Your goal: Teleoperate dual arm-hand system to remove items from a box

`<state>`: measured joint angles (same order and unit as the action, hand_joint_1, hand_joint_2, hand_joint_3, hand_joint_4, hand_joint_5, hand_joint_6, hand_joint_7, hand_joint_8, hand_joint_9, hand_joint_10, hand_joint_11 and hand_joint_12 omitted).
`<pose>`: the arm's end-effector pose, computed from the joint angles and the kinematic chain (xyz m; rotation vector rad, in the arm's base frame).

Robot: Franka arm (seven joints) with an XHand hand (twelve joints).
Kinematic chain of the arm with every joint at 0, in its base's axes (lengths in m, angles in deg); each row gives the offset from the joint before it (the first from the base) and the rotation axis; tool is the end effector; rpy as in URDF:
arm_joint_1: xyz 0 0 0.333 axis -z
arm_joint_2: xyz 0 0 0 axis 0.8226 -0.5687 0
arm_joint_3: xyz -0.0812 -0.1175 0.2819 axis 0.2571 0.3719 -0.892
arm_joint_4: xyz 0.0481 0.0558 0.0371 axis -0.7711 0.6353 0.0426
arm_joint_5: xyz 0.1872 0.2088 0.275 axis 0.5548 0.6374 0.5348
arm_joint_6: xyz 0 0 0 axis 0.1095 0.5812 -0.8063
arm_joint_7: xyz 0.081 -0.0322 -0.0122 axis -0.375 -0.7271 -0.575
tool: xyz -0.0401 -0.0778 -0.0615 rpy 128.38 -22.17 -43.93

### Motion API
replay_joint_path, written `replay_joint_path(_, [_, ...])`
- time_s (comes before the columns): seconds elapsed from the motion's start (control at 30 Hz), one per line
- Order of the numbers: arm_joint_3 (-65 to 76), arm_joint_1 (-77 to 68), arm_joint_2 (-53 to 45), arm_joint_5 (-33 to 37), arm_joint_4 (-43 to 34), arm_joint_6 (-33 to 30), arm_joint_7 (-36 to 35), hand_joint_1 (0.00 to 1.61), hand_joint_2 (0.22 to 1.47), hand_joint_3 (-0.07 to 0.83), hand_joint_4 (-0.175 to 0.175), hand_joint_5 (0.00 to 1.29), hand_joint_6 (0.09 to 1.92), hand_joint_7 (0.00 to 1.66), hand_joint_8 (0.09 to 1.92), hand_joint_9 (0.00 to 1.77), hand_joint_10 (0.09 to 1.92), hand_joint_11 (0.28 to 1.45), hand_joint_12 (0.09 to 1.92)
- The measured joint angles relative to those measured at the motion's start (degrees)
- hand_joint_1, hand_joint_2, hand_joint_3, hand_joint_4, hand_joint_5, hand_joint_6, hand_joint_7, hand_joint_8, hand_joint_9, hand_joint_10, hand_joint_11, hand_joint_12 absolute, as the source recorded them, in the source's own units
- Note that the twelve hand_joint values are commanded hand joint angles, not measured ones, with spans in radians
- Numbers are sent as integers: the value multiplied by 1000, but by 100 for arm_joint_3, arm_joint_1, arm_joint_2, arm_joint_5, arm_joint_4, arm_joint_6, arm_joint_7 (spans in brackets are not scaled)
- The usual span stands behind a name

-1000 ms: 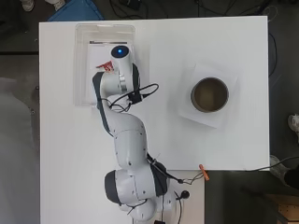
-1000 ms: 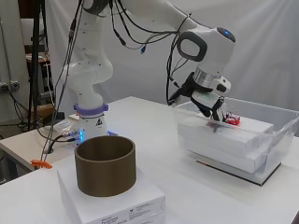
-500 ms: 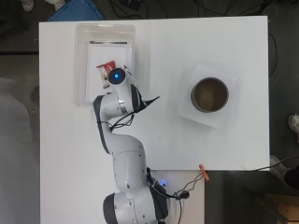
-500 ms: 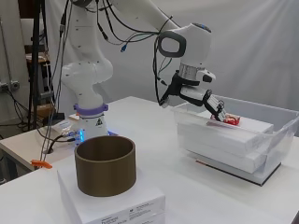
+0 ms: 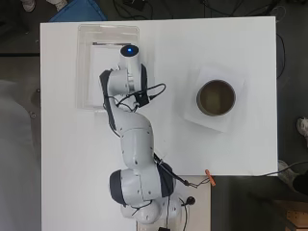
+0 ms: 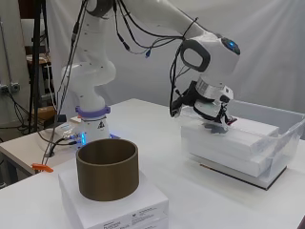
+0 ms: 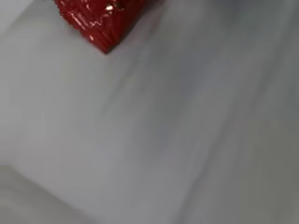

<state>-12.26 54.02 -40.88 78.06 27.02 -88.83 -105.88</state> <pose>0.5463 0.0805 0.3312 -2.2249 -1.7378 0.4843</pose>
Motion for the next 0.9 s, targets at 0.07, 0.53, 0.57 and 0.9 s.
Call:
replay_joint_path(0.07, [113,19,283,169,410,-70,-231,1251,1085,-1,-146,1011,718,1128,1026,1270,1127,724,1437])
replay_joint_path(0.53, [-32,-125,3100,6,1192,-1044,-433,1259,1111,2,-175,945,801,1067,1102,1194,1238,689,1472])
replay_joint_path(0.57, [4,-118,3170,-97,1215,-993,-340,1253,1127,3,-175,908,846,1039,1155,1179,1287,669,1459])
replay_joint_path(0.9, [2109,184,4029,-723,2075,-1168,-397,1242,1157,1,-175,814,1008,1014,1187,1215,1234,696,1517])
